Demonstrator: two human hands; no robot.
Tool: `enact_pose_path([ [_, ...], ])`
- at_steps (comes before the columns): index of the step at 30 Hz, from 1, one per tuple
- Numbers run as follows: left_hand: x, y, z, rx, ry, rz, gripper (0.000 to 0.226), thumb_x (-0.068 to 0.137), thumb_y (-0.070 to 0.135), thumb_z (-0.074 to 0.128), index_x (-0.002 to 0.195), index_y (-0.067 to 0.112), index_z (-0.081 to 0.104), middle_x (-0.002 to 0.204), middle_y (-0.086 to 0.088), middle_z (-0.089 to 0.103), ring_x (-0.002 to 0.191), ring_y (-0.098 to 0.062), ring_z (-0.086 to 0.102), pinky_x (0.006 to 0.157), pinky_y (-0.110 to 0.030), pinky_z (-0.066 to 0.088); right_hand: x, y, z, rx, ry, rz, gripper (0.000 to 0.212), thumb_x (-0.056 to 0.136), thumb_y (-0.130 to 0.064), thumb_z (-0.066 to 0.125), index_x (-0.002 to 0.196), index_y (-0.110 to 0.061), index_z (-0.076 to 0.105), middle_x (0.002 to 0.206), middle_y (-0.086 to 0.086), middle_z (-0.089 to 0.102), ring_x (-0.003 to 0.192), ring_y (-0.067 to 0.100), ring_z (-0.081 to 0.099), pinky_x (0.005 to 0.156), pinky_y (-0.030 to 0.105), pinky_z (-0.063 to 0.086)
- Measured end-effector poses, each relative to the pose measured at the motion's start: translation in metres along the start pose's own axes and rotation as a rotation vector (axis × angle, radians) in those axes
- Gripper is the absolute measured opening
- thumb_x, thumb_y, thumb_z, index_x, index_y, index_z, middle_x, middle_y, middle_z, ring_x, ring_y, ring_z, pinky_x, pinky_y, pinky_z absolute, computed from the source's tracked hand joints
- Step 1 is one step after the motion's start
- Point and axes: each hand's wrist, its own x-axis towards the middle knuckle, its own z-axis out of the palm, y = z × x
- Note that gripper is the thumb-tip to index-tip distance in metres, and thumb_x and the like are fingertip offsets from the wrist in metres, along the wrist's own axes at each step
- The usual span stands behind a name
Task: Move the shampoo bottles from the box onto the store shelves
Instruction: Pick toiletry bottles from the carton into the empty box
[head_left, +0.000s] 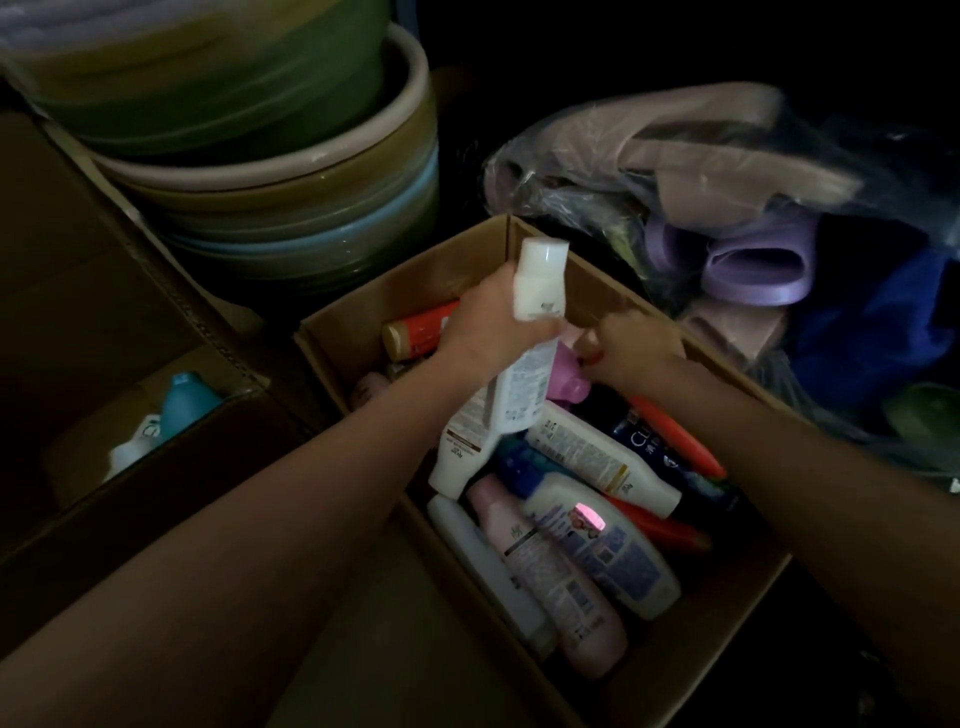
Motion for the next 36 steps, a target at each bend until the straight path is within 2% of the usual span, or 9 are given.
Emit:
enact_pose_path([
  [5,-0.004,0.063,-0.067,-0.139,0.217,0.095,0.072,0.052,0.042,0.075,0.112,0.006,0.057,0.108,-0.010,0.066,0.099,-0.024,0.064,0.085,-0.042,0.053,-0.008,-0.044,-0.086,0.471,0.373,-0.041,0.069,0.079,-0.047,0.066,0.127,-0.004,0.040,0.118,0.019,0.057,0.109,0.036,0.056,0.077,0.037,0.043],
  [11,-0.050,0.113,-0.217,-0.051,0.399,0.334,0.037,0.074,0.030,0.069,0.104,0.012,0.057,0.101,0.000,0.066,0.087,-0.006,0.066,0.076,-0.024,0.056,-0.036,-0.138,-0.201,0.702,0.814,-0.310,0.062,0.079,-0.054,0.061,0.119,-0.008,0.047,0.115,0.010,0.060,0.108,0.028,0.055,0.073,0.027,0.035],
  [14,-0.075,0.089,-0.289,-0.019,0.319,0.116,0.022,0.086,0.021,0.065,0.105,0.018,0.054,0.089,0.007,0.064,0.073,-0.001,0.064,0.058,-0.019,0.051,-0.059,-0.201,-0.228,0.843,0.911,-0.538,0.055,0.080,-0.053,0.057,0.114,-0.010,0.051,0.101,-0.001,0.062,0.099,0.018,0.060,0.075,0.025,0.038],
  [19,-0.089,-0.009,-0.340,0.222,0.136,-0.414,0.044,0.078,0.017,0.071,0.118,0.010,0.053,0.113,-0.010,0.061,0.102,-0.026,0.060,0.092,-0.045,0.048,-0.079,-0.295,-0.202,0.582,0.540,-0.831,0.034,0.087,-0.045,0.057,0.099,-0.021,0.035,0.093,0.001,0.059,0.089,0.020,0.054,0.064,0.022,0.026],
  [23,-0.092,-0.092,-0.319,0.428,-0.195,-0.631,0.029,0.076,0.012,0.073,0.101,0.011,0.058,0.116,-0.013,0.061,0.096,-0.023,0.057,0.086,-0.037,0.049,-0.075,-0.344,-0.142,0.114,0.041,-0.945,0.045,0.083,-0.037,0.067,0.114,-0.009,0.051,0.114,0.011,0.059,0.103,0.026,0.057,0.071,0.027,0.037],
  [26,-0.100,-0.134,-0.296,0.443,-0.335,-0.805,0.046,0.076,0.015,0.074,0.118,0.006,0.056,0.124,-0.013,0.059,0.110,-0.027,0.057,0.093,-0.042,0.050,-0.067,-0.364,-0.095,-0.088,-0.222,-0.906,0.042,0.084,-0.028,0.067,0.120,-0.008,0.055,0.118,0.009,0.058,0.104,0.025,0.058,0.077,0.029,0.046],
  [29,-0.107,-0.159,-0.278,0.286,-0.269,-0.915,0.052,0.079,0.008,0.071,0.125,0.006,0.047,0.126,-0.016,0.053,0.116,-0.033,0.053,0.089,-0.043,0.052,-0.057,-0.378,-0.065,-0.046,-0.295,-0.838,0.033,0.090,-0.017,0.060,0.120,-0.006,0.055,0.121,0.013,0.056,0.105,0.028,0.057,0.078,0.032,0.047],
  [33,-0.099,-0.164,-0.282,0.309,0.010,-0.832,0.009,0.089,0.006,0.057,0.092,-0.003,0.059,0.078,-0.015,0.061,0.080,-0.029,0.067,0.071,-0.037,0.055,-0.046,-0.390,-0.056,-0.014,-0.276,-0.733,0.028,0.092,-0.011,0.053,0.120,-0.003,0.055,0.122,0.015,0.055,0.110,0.032,0.055,0.081,0.034,0.044],
  [36,-0.091,-0.144,-0.290,0.393,0.090,-0.697,0.011,0.091,0.013,0.055,0.087,0.003,0.056,0.087,-0.014,0.064,0.084,-0.028,0.067,0.073,-0.038,0.055,-0.047,-0.391,-0.058,-0.035,-0.280,-0.743,0.026,0.093,-0.010,0.052,0.118,-0.004,0.056,0.120,0.014,0.056,0.108,0.030,0.056,0.079,0.032,0.043],
])
